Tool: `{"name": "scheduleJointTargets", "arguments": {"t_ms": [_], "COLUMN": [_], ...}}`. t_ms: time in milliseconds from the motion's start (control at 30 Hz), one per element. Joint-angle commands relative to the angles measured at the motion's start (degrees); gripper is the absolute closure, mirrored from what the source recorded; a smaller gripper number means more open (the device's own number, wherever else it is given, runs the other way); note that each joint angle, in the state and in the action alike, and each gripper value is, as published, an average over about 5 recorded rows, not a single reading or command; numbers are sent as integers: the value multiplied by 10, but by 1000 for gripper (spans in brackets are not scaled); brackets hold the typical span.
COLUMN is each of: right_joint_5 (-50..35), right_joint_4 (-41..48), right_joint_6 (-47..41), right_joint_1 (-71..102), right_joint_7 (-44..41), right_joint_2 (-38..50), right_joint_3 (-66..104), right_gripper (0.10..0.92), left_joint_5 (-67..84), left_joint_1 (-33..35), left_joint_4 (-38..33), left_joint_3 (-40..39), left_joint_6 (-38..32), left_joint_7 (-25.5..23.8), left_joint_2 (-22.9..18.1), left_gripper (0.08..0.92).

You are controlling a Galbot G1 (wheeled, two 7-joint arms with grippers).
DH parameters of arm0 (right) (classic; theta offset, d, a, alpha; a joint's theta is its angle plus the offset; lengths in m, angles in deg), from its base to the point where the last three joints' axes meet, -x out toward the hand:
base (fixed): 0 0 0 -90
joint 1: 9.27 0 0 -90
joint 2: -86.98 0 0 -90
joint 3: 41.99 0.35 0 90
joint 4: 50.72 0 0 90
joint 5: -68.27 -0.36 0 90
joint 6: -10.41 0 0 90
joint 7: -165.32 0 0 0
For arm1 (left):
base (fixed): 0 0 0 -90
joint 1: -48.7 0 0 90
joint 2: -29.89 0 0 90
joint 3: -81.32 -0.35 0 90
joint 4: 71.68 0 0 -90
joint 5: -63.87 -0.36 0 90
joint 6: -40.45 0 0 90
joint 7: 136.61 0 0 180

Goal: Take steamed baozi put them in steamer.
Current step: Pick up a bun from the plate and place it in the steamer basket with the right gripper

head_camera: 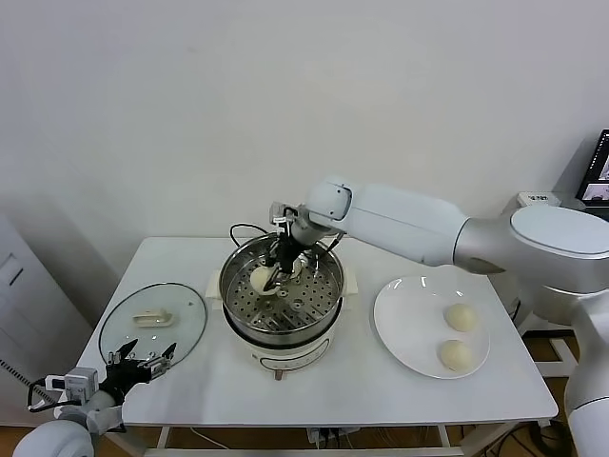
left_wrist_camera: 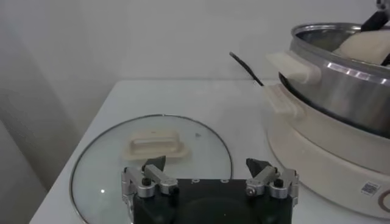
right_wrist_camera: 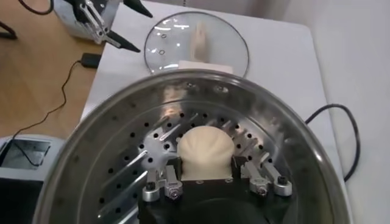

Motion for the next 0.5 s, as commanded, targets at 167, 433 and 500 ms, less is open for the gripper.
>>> {"name": "scheduleJointTargets", "arguments": {"t_ms": [167,433,500], "right_joint_5": [9,8,7], "right_joint_4": [19,24,22], "right_joint_6": [-7,-4,-4], "right_joint_1": [25,24,16], "right_joint_7": [15,18,14], "right_joint_2": [-25,-31,-29], "right_joint_3": [5,8,7], "right_gripper": [526,374,314], "left_joint_5": [0,0,0], "left_joint_1": [0,0,0], "left_joint_4": [1,2,2], "left_joint_3": [-1,-1,-2], "left_joint_6": [0,0,0], "left_joint_7": [0,0,0], "left_joint_2": [0,0,0], "left_gripper": [177,177,177]}}
